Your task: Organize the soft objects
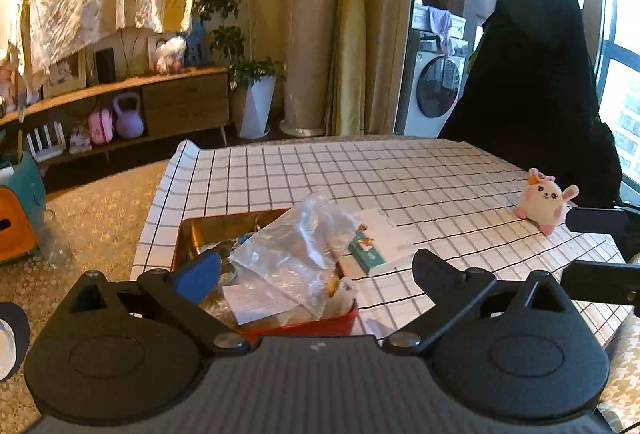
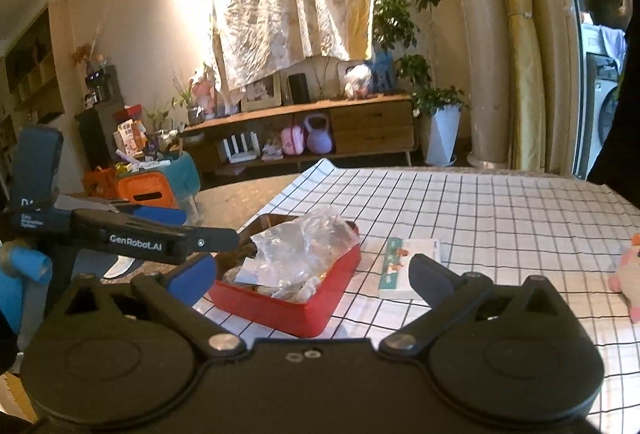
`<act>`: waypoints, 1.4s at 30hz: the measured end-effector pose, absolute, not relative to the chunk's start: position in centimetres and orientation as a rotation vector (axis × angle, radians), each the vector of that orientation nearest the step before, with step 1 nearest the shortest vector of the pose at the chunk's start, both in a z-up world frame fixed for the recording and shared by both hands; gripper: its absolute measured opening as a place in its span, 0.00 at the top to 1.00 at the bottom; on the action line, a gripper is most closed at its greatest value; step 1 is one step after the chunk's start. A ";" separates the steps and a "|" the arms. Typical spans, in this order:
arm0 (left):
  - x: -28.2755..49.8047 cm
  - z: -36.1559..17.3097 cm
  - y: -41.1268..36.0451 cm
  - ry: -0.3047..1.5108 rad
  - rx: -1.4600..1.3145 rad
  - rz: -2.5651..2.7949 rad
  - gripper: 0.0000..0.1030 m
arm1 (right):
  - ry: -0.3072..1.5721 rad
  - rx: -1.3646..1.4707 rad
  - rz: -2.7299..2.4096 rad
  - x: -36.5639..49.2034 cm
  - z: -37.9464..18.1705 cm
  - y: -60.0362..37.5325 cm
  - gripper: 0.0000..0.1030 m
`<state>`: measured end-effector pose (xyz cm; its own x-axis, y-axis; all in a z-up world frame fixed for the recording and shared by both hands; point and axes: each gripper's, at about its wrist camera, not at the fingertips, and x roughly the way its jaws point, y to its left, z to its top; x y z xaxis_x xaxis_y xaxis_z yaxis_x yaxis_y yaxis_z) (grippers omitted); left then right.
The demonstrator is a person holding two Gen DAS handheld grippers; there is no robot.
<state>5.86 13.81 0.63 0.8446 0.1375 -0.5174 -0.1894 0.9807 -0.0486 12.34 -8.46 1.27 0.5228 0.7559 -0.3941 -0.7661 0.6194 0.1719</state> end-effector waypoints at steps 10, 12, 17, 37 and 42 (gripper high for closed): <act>3.9 1.3 10.4 0.495 -0.074 0.141 0.00 | 0.422 0.011 0.856 10.9 1.2 -11.0 0.00; 3.7 1.3 9.9 0.496 -0.081 0.128 0.00 | 0.418 0.014 0.843 10.7 1.1 -11.2 0.00; 3.0 1.4 8.7 0.485 -0.093 0.125 0.00 | 0.404 0.032 0.798 10.3 1.0 -11.4 0.00; 1.5 1.5 7.5 0.466 -0.113 0.131 0.00 | 0.393 0.029 0.679 8.9 0.4 -11.5 0.00; 1.4 1.5 7.1 0.463 -0.106 0.125 0.00 | 0.403 0.037 0.653 9.2 0.0 -11.5 0.00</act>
<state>1.37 7.13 1.54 0.8873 0.0962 -0.4510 -0.1445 0.9868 -0.0738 9.22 -11.55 0.05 0.7195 0.5979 -0.3534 -0.5838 0.7963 0.1584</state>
